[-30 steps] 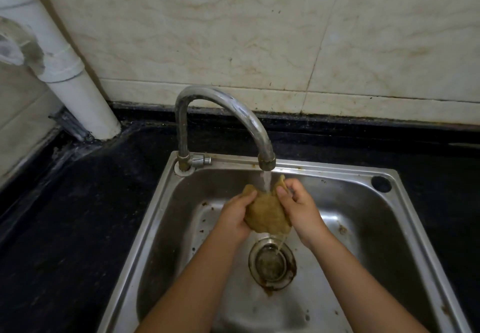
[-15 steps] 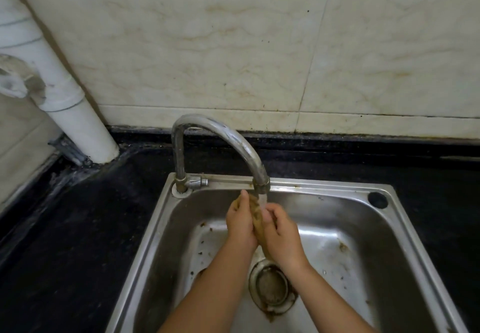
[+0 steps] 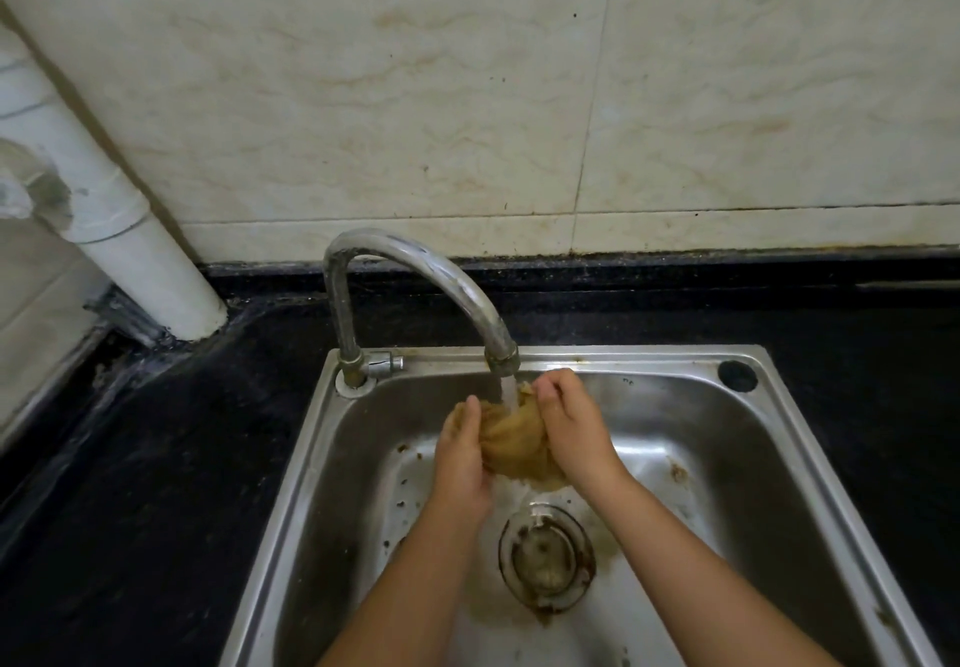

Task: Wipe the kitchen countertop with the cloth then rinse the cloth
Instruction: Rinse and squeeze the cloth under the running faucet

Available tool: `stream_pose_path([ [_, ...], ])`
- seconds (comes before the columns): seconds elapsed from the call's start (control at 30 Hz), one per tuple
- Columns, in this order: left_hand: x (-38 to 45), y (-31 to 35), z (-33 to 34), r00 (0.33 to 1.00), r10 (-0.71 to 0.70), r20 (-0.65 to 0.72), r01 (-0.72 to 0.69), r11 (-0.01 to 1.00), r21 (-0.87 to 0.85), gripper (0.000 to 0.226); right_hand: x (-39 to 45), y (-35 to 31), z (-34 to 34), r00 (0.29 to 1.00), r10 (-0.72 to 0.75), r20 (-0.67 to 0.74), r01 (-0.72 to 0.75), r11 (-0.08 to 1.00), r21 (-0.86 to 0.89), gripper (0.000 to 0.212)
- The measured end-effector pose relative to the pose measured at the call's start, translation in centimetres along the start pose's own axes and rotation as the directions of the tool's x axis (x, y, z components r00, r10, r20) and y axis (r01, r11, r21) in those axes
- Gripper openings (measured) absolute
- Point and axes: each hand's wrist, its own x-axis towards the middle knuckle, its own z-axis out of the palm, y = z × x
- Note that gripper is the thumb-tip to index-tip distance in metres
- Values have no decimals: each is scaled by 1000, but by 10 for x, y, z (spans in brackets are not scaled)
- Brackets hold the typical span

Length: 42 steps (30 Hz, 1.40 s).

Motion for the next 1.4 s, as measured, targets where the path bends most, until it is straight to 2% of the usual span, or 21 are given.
stream_pose_path([
  [0.03,-2,-3,-5,1000,-21,3,21,1000,-2,19,-3,-1,1,999,3,35,-6,996,94,26],
  [0.1,-4,-9,-11,987,-140,79,145,987,-66,36,-9,-1,5,990,10,138,-43,970,238,26],
  [0.17,-5,-9,-5,972,-198,131,215,967,-135,46,-7,-2,2,981,-6,196,-45,967,252,28],
  [0.23,-1,-6,7,987,-137,89,149,978,-147,33,-1,-4,-5,986,-31,167,1,985,174,30],
  [0.3,1,-1,17,998,-46,-49,42,995,-88,10,2,-2,-11,991,-38,128,36,999,13,28],
  [0.33,2,3,20,993,15,-121,-20,999,-38,10,2,2,-12,990,-38,135,51,994,-92,28],
  [0.4,2,9,23,978,112,-176,-107,994,37,16,-2,14,-12,977,-27,211,79,967,-242,28],
  [0.5,2,15,28,985,103,-137,-102,995,9,14,-9,24,-15,942,9,334,61,978,-198,16],
  [0.6,-1,24,35,991,70,-111,-74,997,-36,2,-4,26,-18,963,29,269,-19,999,-41,18],
  [0.7,-3,27,32,995,57,-79,-54,998,37,31,1,17,-13,991,91,103,-106,982,156,18],
  [0.73,-6,24,29,996,59,-72,-54,996,75,36,1,12,-10,992,103,67,-112,982,152,19],
  [0.8,-11,16,25,995,83,-50,-76,990,120,34,-1,5,-7,999,41,6,-41,999,4,24],
  [0.87,-10,11,21,984,147,-99,-128,976,174,24,-5,1,-5,998,-60,-32,55,991,-124,24],
  [0.97,-5,11,21,965,216,-147,-169,945,280,4,-12,3,-4,991,-128,34,132,970,-206,9],
  [1.07,-5,8,24,948,286,-139,-207,887,413,18,-21,3,-1,987,-140,82,155,965,-213,9],
  [1.17,-4,8,25,950,271,-153,-197,904,379,28,-34,0,9,977,-123,174,164,955,-248,13],
  [1.23,-6,8,29,972,171,-159,-119,949,293,31,-32,-1,11,972,-85,221,155,933,-324,11],
  [1.3,-11,3,34,989,76,-127,-48,977,208,31,-17,5,6,984,-34,174,106,902,-418,13],
  [1.4,-19,-1,37,995,40,-94,-26,989,147,29,7,6,2,988,93,124,-40,925,-378,16],
])
